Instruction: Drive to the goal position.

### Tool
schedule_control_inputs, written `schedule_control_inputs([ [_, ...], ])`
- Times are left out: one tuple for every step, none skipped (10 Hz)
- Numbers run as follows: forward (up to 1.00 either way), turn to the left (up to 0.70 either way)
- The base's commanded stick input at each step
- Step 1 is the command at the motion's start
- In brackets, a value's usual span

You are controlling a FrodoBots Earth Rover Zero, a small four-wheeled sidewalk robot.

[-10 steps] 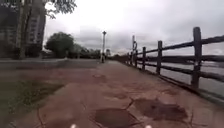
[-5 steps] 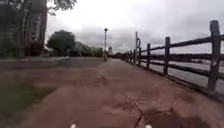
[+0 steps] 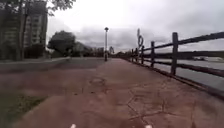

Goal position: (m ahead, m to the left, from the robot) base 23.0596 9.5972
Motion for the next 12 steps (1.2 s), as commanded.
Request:
schedule_control_inputs([
  [0.84, -0.33],
  [0.84, -0.33],
  [0.84, -0.2],
  [0.84, 0.0],
  [0.84, 0.0],
  [0.84, 0.0],
  [0.84, 0.0],
  [0.84, 0.0],
  [0.84, 0.0],
  [0.84, 0.0],
  [0.84, 0.0],
  [0.84, 0.0],
])
